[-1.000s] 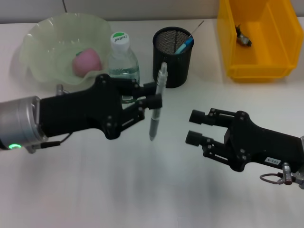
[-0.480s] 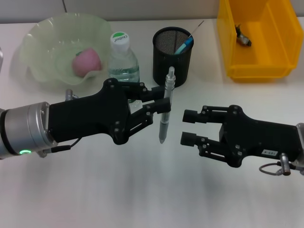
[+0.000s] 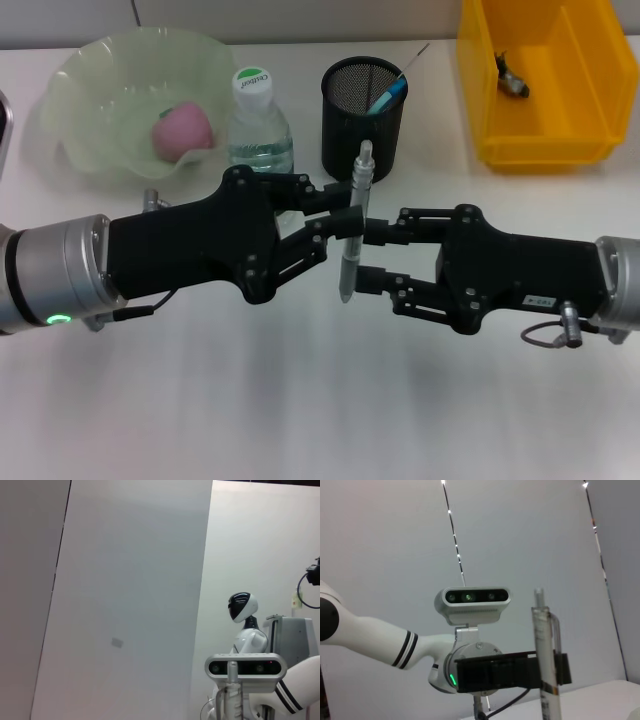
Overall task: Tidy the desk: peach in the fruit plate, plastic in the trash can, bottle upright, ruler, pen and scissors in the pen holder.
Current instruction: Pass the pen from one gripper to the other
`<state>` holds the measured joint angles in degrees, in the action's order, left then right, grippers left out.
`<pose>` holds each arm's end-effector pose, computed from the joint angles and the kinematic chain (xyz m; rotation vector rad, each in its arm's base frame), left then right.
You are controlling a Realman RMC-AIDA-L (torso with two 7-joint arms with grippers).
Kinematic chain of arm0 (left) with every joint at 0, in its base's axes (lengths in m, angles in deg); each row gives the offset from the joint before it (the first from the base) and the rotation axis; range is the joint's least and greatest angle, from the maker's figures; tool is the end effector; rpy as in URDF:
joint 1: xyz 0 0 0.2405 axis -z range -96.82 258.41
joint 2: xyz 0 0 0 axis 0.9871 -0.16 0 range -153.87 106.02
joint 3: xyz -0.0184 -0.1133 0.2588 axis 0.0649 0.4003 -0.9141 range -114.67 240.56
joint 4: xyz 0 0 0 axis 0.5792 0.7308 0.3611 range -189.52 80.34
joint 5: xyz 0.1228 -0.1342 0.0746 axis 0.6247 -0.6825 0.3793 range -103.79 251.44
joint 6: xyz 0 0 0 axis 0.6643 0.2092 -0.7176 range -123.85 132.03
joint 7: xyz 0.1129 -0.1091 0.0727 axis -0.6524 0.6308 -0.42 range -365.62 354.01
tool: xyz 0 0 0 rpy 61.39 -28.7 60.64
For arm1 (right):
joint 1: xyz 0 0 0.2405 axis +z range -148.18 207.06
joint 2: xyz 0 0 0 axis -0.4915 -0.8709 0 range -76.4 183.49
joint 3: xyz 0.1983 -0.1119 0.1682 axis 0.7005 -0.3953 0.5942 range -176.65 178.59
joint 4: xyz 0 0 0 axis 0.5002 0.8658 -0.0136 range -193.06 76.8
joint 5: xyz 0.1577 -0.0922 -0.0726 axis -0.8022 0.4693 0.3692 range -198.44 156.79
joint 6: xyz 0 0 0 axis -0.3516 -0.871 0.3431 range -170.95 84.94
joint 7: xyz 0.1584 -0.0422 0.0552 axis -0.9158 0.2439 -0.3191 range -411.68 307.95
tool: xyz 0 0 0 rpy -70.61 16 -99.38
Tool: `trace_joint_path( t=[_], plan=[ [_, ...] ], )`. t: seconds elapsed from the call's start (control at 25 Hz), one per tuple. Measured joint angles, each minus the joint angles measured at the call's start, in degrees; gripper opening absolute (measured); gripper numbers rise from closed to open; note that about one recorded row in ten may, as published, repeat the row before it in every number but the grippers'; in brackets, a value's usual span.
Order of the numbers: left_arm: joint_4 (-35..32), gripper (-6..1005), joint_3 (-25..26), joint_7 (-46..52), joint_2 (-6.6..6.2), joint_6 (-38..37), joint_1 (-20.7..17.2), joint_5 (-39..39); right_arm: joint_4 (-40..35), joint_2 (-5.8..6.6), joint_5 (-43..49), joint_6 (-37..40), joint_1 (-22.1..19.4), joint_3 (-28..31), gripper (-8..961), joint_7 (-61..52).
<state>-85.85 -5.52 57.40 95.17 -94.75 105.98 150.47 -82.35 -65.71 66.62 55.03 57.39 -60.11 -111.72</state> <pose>-0.1999 0.2869 -0.0539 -2.7448 -0.2536 -1.3223 0.2178 0.2862 -0.0711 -2.8041 0.3165 1.1992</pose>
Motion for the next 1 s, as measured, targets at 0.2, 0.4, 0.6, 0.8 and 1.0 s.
trace_joint_path(
  t=[0.2,0.4,0.6,0.8,1.0],
  plan=[
    [0.75,211,0.0,-0.01,0.0,0.45,0.61,-0.01,0.16,-0.19,-0.04,-1.01,0.85,-1.51,472,0.0],
    [1.7,213,0.0,-0.17,-0.05,0.82,1.39,-0.01,0.37,-0.28,-0.24,-1.81,1.48,-2.1,473,0.0],
    [1.73,214,0.0,-0.18,-0.09,1.28,1.79,-0.08,0.36,-0.28,-0.52,-2.98,1.57,-2.12,473,0.0],
    [1.73,216,0.0,-0.19,-0.09,1.36,1.93,-0.1,0.15,-0.28,-0.57,-3.04,1.58,-1.97,472,0.12],
    [1.73,218,0.0,-0.19,-0.09,1.55,1.97,-0.09,0.1,-0.28,-0.66,-3.04,1.72,-2.01,292,0.31]
  ],
)
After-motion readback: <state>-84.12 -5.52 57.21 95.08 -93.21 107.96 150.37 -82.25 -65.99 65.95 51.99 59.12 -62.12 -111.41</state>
